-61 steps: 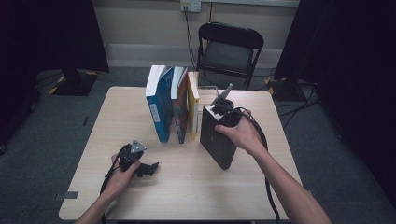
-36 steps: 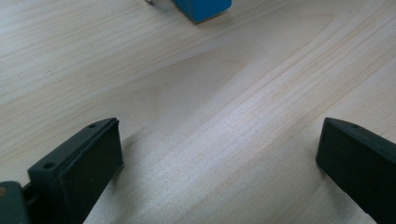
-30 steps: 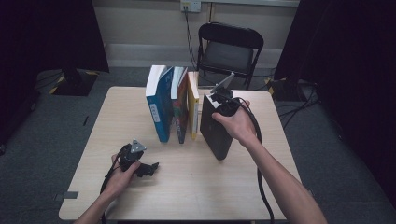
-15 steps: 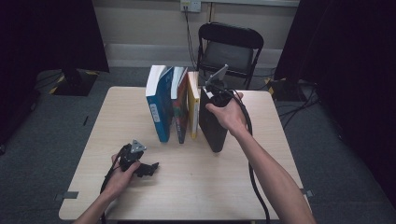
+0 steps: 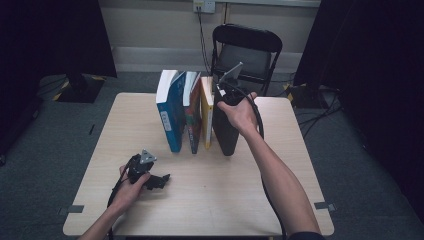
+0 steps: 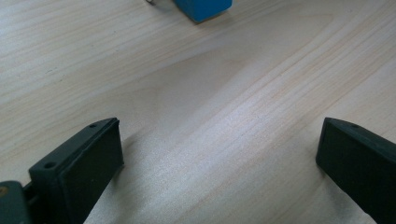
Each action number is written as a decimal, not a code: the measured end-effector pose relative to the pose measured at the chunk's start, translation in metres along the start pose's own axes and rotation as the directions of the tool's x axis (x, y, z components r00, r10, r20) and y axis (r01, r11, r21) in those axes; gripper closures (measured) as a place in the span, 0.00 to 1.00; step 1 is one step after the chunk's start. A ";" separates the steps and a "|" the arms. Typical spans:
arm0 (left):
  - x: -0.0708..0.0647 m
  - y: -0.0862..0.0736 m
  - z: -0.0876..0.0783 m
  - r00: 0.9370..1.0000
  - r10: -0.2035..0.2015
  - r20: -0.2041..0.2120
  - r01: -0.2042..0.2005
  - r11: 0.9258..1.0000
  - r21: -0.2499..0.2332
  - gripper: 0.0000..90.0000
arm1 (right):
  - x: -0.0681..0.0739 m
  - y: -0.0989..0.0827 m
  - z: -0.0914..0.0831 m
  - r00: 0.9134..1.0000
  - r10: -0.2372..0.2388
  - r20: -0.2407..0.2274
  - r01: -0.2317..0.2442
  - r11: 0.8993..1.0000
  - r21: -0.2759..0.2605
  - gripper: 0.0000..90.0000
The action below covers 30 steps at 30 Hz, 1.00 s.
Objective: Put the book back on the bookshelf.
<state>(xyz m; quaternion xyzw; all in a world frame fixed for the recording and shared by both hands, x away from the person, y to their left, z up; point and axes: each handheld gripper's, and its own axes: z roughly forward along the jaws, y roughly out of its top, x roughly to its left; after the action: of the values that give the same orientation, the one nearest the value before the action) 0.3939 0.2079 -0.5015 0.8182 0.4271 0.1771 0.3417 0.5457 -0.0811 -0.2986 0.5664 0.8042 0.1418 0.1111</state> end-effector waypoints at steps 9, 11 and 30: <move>0.000 0.000 0.000 1.000 -0.003 0.001 0.003 1.000 -0.002 0.00 | 0.002 0.020 0.008 0.999 0.036 0.015 -0.036 0.999 -0.004 0.59; 0.000 0.000 0.000 1.000 -0.003 0.001 0.003 1.000 -0.003 0.00 | 0.002 0.024 0.010 0.999 0.043 0.020 -0.043 0.999 -0.008 0.59; 0.000 0.000 0.000 1.000 -0.003 0.000 0.003 1.000 -0.005 0.00 | 0.001 0.042 0.031 0.996 0.079 0.039 -0.078 0.997 -0.011 0.59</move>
<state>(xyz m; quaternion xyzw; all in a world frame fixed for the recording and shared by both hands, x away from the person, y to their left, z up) 0.3937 0.2076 -0.5019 0.8167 0.4277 0.1776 0.3442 0.5927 -0.0633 -0.3126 0.5997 0.7783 0.1385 0.1239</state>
